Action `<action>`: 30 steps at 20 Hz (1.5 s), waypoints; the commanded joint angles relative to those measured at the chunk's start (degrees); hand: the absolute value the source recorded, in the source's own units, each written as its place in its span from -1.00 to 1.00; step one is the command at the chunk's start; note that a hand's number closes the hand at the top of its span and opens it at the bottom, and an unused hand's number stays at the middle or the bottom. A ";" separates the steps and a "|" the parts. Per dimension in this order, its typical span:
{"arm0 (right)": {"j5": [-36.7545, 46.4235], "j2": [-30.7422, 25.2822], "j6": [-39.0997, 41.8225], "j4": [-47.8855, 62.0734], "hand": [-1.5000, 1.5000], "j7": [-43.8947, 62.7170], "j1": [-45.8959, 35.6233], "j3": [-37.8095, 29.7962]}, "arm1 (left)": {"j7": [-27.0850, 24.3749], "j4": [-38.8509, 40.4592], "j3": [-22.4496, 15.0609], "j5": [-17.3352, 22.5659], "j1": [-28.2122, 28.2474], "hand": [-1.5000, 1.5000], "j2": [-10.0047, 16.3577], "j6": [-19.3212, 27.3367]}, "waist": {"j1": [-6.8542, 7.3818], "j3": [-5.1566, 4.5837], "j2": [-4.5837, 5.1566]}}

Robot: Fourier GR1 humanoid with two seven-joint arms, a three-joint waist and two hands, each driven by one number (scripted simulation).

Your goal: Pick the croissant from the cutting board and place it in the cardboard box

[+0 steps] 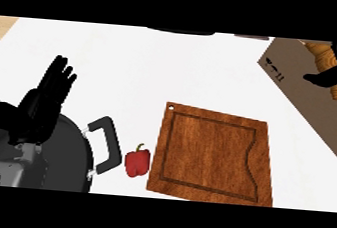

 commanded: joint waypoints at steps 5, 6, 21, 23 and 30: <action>-5.36 2.97 -15.06 10.97 -1.00 -10.46 -2.53 -7.79 | -0.57 -1.18 -2.04 -2.13 0.84 0.00 -2.30 2.27 | -0.15 0.90 0.71; -6.74 3.48 -16.35 8.77 -1.00 -12.69 -1.86 -8.44 | -0.99 0.77 -0.96 -1.59 1.28 0.00 -0.75 0.71 | -0.93 0.85 0.48; -36.76 0.44 -1.83 18.95 -1.00 -16.82 -9.07 -33.44 | -1.50 -0.17 0.12 -1.26 2.21 0.00 -0.47 0.68 | -1.60 0.81 0.18; -38.31 -2.89 -0.85 22.03 -1.00 -17.07 -10.36 -35.30 | 0.85 -3.94 -0.47 -0.34 2.57 0.00 -0.94 0.82 | -0.78 0.85 0.33; -42.17 -9.89 2.24 27.85 -1.00 -24.46 -6.57 -38.17 | -1.23 -2.07 -0.28 -0.20 3.30 0.00 -0.28 -1.17 | -0.68 0.86 0.61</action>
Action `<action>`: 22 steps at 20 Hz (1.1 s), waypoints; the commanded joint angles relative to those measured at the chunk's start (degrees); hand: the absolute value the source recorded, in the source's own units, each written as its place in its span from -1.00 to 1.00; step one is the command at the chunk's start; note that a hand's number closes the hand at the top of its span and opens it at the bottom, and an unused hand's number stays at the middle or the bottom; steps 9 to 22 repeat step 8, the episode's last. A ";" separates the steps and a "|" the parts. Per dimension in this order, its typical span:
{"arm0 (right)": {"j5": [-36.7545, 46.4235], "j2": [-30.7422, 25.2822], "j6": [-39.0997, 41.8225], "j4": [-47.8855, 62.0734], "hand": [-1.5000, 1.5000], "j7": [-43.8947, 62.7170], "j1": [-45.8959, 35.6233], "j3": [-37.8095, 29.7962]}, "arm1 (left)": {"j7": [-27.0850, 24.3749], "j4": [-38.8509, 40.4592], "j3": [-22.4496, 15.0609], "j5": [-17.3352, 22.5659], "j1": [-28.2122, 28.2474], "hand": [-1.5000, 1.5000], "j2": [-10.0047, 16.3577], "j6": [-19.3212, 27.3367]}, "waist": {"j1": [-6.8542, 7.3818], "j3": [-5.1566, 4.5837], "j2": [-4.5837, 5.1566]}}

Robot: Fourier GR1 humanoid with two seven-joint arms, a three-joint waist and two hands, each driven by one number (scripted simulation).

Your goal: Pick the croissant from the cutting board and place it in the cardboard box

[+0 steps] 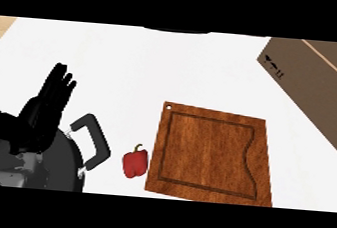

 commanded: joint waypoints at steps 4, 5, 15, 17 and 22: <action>-3.45 -6.77 3.36 5.27 -1.00 -3.88 1.59 -1.96 | -1.17 1.89 2.08 1.84 0.03 0.00 0.96 -1.89 | 0.06 -0.03 0.05; -3.64 -7.99 4.26 7.03 -1.00 -4.92 2.39 -2.62 | 2.58 0.63 1.79 1.25 -4.29 0.00 1.18 -0.15 | 0.25 0.04 0.25; -4.33 -8.27 4.90 8.86 -1.00 -9.49 5.00 -2.94 | 1.62 1.73 1.76 0.73 -3.62 0.00 1.21 -0.35 | 0.46 0.07 0.38; -4.33 -8.27 4.90 8.86 -1.00 -9.49 5.00 -2.94 | 1.62 1.73 1.76 0.73 -3.62 0.00 1.21 -0.35 | 0.46 0.07 0.38; -4.33 -8.27 4.90 8.86 -1.00 -9.49 5.00 -2.94 | 1.62 1.73 1.76 0.73 -3.62 0.00 1.21 -0.35 | 0.46 0.07 0.38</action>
